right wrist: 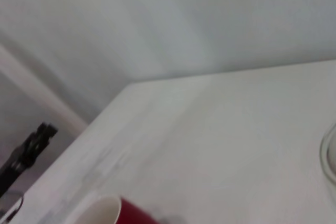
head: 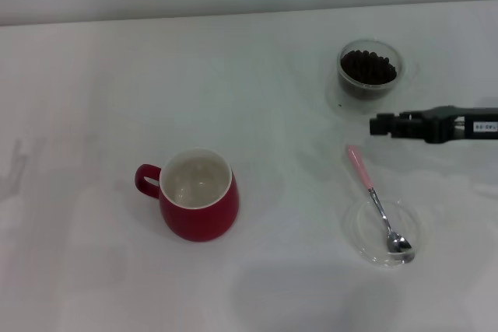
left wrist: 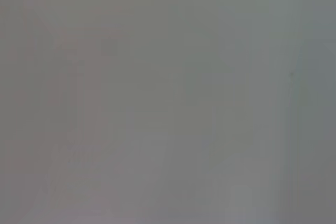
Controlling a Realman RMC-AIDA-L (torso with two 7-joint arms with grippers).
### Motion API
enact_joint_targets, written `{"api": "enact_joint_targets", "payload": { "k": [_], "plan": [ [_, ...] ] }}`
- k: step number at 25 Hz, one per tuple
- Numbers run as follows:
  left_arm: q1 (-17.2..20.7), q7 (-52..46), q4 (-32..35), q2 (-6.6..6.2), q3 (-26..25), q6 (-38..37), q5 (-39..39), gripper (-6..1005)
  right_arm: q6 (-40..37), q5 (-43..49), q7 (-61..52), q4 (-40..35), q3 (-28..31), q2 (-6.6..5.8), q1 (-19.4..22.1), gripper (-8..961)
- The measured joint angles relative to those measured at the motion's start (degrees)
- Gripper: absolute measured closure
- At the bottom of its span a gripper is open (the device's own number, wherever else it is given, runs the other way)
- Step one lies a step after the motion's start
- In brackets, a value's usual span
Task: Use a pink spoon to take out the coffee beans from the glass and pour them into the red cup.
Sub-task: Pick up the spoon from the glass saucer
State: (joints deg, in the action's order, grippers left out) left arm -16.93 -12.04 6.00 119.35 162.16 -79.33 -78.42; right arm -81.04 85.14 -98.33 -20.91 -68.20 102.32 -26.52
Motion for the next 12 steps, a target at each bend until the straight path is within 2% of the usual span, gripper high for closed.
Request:
{"api": "enact_joint_targets", "payload": {
  "k": [1,3,10,12],
  "plan": [
    [0.0,0.0,0.0,0.00,0.0,0.0,0.0,211,-0.7,1.5,-0.2,0.1,0.0,-0.40,-0.7,602],
    [-0.1,0.0,0.1,0.00,0.0,0.1,-0.2,211,-1.2,4.4,0.2,-0.2,0.0,-0.20,-1.7,601],
    [-0.2,0.0,0.3,0.03,0.0,0.1,-1.3,211,4.8,16.9,-2.7,-0.8,-0.1,2.65,-5.6,596],
    [-0.2,0.0,0.3,0.06,0.0,0.1,-1.3,211,5.8,18.5,-3.2,-0.9,0.0,3.37,-6.1,496]
  ]
}}
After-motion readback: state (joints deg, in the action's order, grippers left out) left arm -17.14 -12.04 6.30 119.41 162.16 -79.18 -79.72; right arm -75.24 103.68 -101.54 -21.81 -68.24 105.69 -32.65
